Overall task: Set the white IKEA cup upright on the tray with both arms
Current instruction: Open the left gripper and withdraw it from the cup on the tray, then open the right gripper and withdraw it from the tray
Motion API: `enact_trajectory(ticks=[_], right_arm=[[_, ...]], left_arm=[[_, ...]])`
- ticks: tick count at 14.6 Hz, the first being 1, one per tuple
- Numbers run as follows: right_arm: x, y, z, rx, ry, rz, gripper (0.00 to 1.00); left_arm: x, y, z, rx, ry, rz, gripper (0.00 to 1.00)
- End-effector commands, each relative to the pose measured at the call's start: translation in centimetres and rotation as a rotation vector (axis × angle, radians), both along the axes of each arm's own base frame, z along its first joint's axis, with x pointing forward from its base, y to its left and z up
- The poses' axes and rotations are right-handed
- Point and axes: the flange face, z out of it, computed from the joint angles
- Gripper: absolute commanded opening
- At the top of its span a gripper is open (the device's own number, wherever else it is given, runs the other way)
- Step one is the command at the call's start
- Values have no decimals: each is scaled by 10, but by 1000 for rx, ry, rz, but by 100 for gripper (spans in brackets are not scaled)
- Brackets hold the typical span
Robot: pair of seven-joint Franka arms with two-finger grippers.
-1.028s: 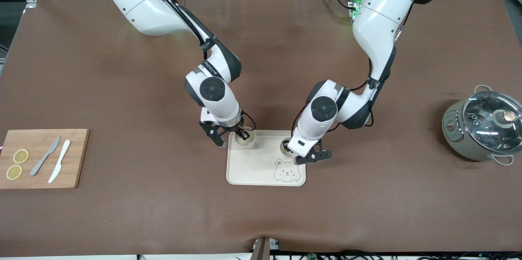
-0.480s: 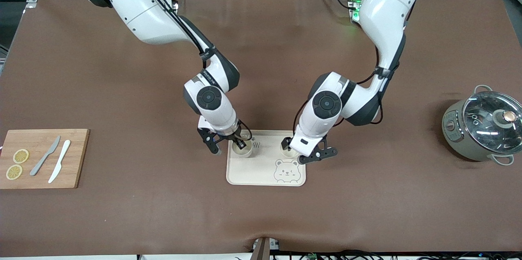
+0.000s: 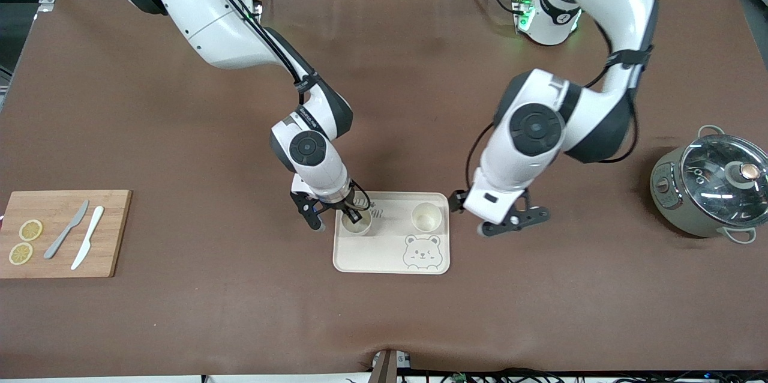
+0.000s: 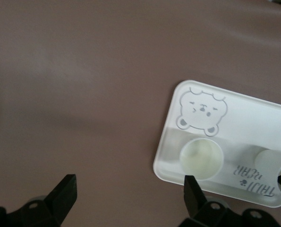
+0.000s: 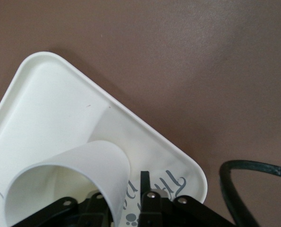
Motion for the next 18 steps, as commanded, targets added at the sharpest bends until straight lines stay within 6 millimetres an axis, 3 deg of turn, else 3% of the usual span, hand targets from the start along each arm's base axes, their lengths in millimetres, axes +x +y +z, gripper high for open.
enact_trajectory(ticks=[1, 3, 6, 9, 11, 12, 13, 14, 16, 18], right_arm=[[3, 3, -2, -51, -23, 31, 100], [5, 1, 7, -74, -19, 46, 100], [3, -2, 39, -135, 23, 144, 100], [-6, -8, 109, -180, 73, 198, 100], [-17, -18, 177, -127, 122, 238, 100], [-22, -34, 219, -97, 140, 269, 100], [-25, -59, 255, -93, 156, 328, 100], [-25, -92, 278, -107, 189, 404, 100], [-16, -170, 313, -131, 223, 549, 100], [-3, -265, 346, -130, 188, 696, 100]], left_arm=[[15, 62, 37, 6, -37, -71, 100], [24, 125, 72, -25, -63, -127, 100], [27, 204, 94, -14, -47, -179, 100], [15, 220, 110, 7, -15, -188, 100], [0, 226, 124, 14, 33, -194, 100], [-6, 226, 131, 16, 42, -194, 100], [-14, 227, 136, 19, 57, -195, 100], [-23, 226, 146, 18, 64, -197, 100], [-39, 222, 163, 18, 88, -207, 100], [-59, 223, 182, 23, 99, -232, 100]])
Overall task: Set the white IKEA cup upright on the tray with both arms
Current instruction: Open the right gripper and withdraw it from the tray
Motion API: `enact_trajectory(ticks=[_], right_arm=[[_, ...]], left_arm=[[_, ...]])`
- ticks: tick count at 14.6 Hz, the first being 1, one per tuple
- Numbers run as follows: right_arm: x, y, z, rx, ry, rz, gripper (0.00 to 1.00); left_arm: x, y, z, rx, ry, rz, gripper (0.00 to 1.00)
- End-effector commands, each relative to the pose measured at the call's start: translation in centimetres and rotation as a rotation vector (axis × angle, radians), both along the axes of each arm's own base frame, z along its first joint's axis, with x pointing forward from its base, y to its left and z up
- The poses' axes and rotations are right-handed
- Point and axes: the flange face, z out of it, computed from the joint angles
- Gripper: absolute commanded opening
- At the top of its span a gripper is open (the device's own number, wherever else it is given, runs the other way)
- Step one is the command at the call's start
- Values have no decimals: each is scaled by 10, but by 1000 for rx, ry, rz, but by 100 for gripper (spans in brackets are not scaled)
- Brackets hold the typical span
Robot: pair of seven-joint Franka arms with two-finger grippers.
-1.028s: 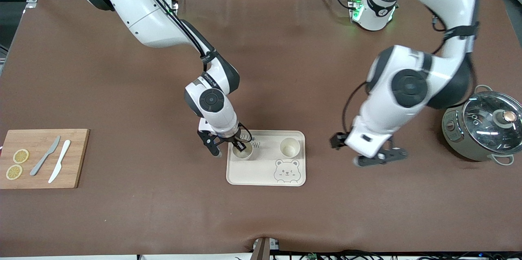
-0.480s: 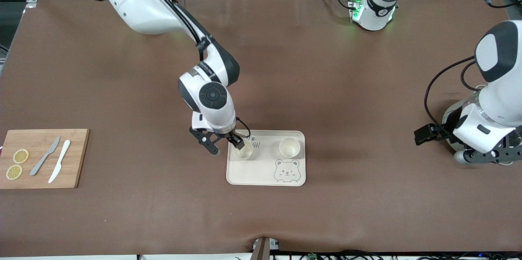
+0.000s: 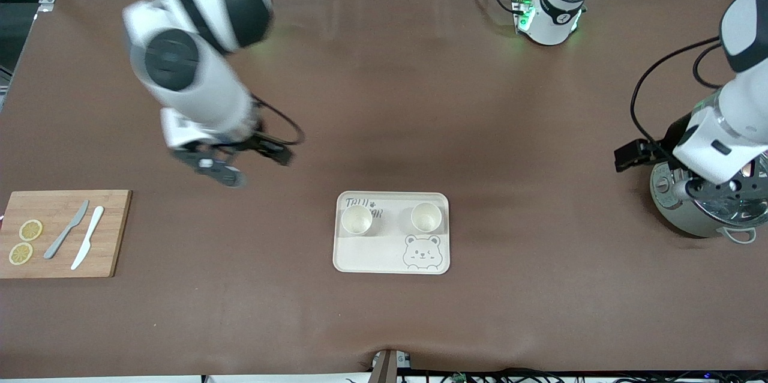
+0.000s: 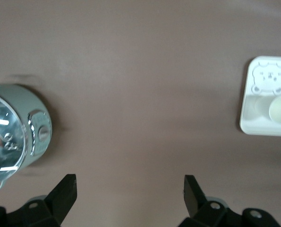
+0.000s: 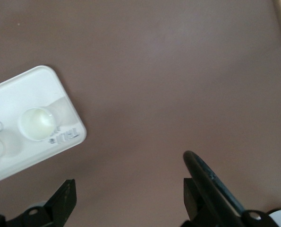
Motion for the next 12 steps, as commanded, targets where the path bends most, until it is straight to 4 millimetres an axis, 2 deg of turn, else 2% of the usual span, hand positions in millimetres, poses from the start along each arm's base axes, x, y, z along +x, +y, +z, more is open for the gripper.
enact_trajectory(ticks=[1, 3, 4, 5, 7, 9, 12], right_arm=[[12, -131, 27, 53, -3, 223, 100], [10, -204, 43, 62, -25, 311, 100], [10, -228, 44, 63, -26, 298, 100], [11, -244, 42, 65, -25, 281, 100], [13, -257, 40, 64, -36, 287, 100], [13, -259, 38, 67, -31, 282, 100], [14, -256, 39, 64, -33, 278, 100]], left_arm=[[-37, 4, 24, -2, 13, -62, 100], [-48, 19, 27, -1, 18, -64, 100], [-51, 22, 29, 0, 15, -67, 100], [-55, 23, 28, 0, 21, -80, 100], [-62, 38, 24, -13, 30, -66, 100], [-61, 49, 22, -53, 25, -39, 100], [-61, 51, 17, -53, 28, -35, 100]])
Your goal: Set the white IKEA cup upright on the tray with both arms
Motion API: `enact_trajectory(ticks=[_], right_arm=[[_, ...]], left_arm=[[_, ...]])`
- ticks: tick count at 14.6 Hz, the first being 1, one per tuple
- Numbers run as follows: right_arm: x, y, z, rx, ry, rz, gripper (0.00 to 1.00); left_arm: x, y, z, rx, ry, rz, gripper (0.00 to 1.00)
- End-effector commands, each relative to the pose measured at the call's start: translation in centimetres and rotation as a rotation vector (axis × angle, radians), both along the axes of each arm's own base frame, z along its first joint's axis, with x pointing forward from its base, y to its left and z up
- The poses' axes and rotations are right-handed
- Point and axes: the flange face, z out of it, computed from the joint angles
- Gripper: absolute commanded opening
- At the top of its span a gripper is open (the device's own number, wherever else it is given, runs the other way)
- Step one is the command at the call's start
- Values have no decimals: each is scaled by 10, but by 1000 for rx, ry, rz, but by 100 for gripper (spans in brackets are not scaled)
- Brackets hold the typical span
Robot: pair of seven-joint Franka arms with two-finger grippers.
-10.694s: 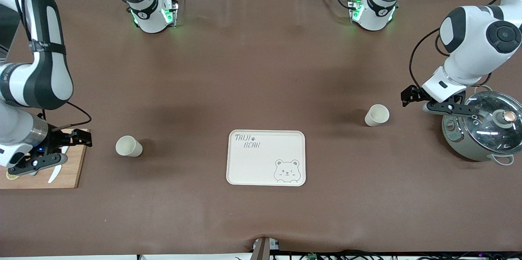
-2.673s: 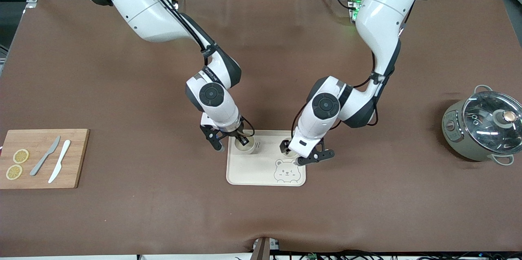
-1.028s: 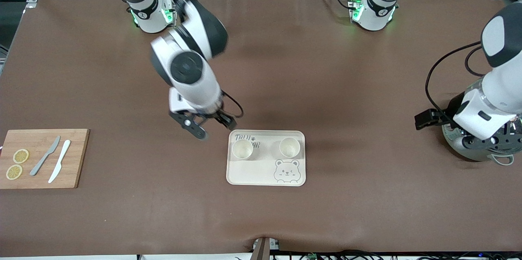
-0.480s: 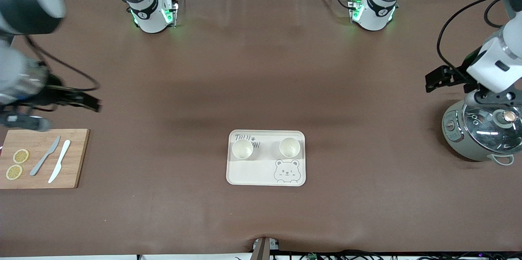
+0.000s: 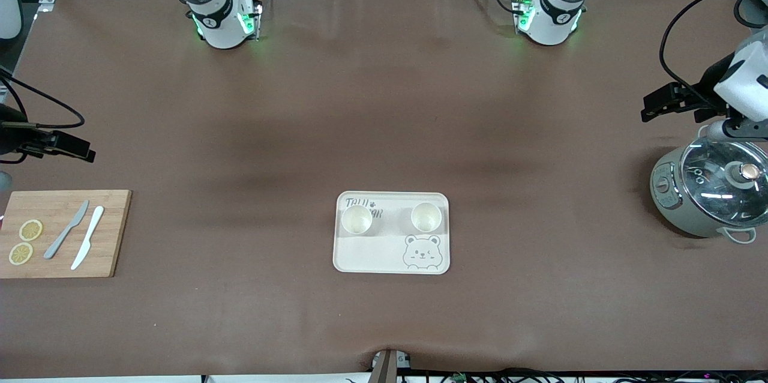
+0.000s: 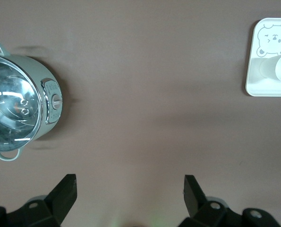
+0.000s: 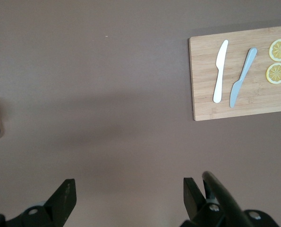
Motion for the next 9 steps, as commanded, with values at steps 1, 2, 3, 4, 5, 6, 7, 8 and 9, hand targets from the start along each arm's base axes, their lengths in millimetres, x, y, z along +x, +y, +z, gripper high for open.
enact_trajectory(ticks=[1, 2, 3, 4, 5, 6, 7, 8, 9], right_arm=[[-5, 4, 4, 6, -8, 4, 100], [-5, 1, 5, 7, -7, -11, 100], [-5, 1, 5, 11, -8, -14, 100], [-5, 0, 4, 9, -8, -13, 100], [-5, -2, 6, 5, -11, -14, 100], [-5, -6, 7, 6, -13, -20, 100], [-6, -14, 7, 11, -15, -36, 100], [-6, -20, 7, 15, -16, -42, 100], [-6, -20, 7, 15, -16, -41, 100]], left_arm=[[-8, 1, 3, -16, -19, -9, 100], [-7, 1, 6, -17, -26, -9, 100], [-8, 0, 9, -18, -32, -9, 100], [-9, -1, 12, -17, -39, -12, 100], [-9, -6, 11, -15, -37, -20, 100], [-9, -14, 10, -11, -37, -35, 100], [-8, -8, 11, -7, -40, -23, 100], [-8, -1, 11, -4, -41, -11, 100], [-8, 3, 11, -5, -42, -3, 100]])
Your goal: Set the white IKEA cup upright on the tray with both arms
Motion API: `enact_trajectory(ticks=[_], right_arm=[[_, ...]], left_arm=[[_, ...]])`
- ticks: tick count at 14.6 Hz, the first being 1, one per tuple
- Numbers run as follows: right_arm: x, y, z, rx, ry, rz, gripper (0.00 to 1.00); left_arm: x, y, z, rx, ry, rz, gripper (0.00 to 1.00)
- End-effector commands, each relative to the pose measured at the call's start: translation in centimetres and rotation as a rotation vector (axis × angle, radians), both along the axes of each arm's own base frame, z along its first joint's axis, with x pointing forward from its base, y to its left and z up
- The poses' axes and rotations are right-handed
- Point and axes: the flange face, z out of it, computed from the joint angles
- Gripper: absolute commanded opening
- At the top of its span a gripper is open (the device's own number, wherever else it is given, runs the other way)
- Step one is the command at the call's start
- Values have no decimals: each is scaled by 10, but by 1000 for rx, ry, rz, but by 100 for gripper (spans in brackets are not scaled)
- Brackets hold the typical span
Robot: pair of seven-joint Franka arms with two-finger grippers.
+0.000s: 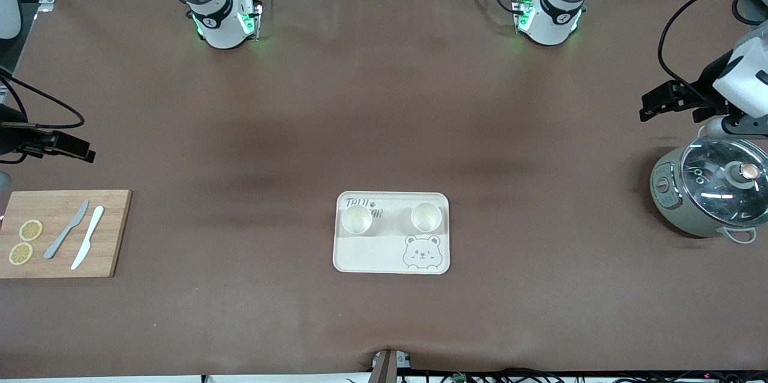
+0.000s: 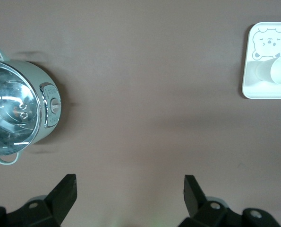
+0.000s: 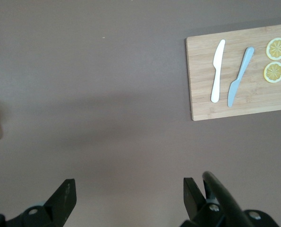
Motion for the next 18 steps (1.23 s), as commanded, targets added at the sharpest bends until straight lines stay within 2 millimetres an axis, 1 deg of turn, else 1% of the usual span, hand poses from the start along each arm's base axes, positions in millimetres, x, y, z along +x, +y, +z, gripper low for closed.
enact_trajectory(ticks=[1, 5, 7, 11, 13, 14, 18], right_arm=[[-6, -9, 6, 15, -12, -20, 100], [-6, -9, 6, 9, -8, -15, 100], [-6, -10, 6, 11, -8, -17, 100], [-6, -10, 6, 9, -13, -18, 100], [-7, -14, 9, 5, -17, -24, 100], [-7, -15, 9, 7, -18, -27, 100], [-7, -14, 10, 5, -18, -27, 100]], left_arm=[[-5, 12, 4, -9, -18, 8, 100], [-1, 9, 7, -15, -45, 6, 100], [1, 8, 2, -14, -43, 6, 100], [2, 10, 1, -14, -43, 8, 100], [6, 5, 0, -17, -64, 0, 100], [7, 6, 0, -18, -70, 0, 100], [5, 9, 11, -23, -107, -76, 100]])
